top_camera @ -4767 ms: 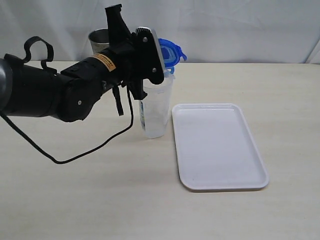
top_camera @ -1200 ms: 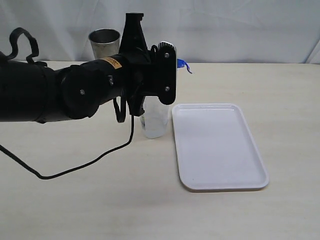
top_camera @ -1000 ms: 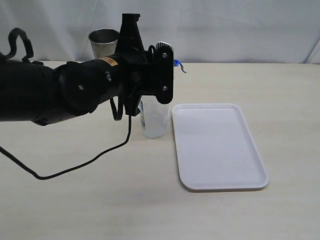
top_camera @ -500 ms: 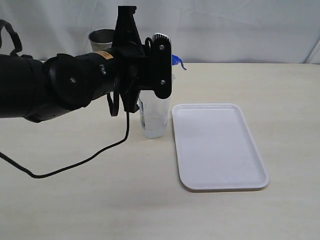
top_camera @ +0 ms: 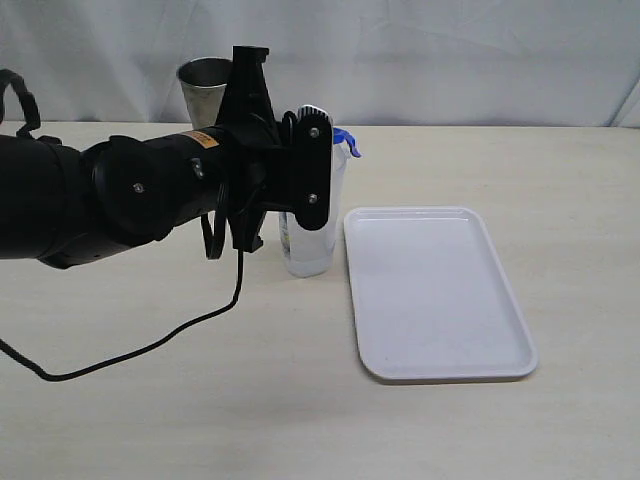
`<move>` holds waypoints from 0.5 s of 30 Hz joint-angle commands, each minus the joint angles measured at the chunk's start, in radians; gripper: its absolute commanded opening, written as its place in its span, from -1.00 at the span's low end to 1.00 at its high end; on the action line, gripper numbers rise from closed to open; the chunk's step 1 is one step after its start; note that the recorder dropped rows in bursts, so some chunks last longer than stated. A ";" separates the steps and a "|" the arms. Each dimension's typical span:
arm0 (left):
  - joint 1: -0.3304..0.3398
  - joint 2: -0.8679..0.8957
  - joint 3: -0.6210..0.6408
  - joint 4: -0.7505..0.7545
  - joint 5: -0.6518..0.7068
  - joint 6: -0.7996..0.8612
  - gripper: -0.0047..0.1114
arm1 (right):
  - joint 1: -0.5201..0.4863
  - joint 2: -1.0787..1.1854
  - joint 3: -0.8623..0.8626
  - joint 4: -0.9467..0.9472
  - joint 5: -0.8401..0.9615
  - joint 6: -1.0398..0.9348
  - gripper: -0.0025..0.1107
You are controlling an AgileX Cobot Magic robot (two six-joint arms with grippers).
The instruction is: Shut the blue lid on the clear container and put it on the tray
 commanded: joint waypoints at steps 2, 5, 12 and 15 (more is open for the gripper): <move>-0.001 -0.007 0.006 -0.039 0.026 -0.003 -0.92 | -0.004 -0.004 0.002 -0.007 -0.004 -0.003 -0.88; -0.001 -0.007 0.006 -0.051 0.042 -0.003 -0.92 | -0.004 -0.004 0.002 -0.007 -0.004 -0.003 -0.88; -0.001 -0.007 0.006 -0.053 0.094 -0.003 -0.92 | -0.004 -0.004 0.002 -0.007 -0.004 -0.003 -0.88; -0.001 -0.007 0.006 -0.053 0.102 -0.003 -0.92 | -0.004 -0.004 0.002 -0.007 -0.004 -0.003 -0.88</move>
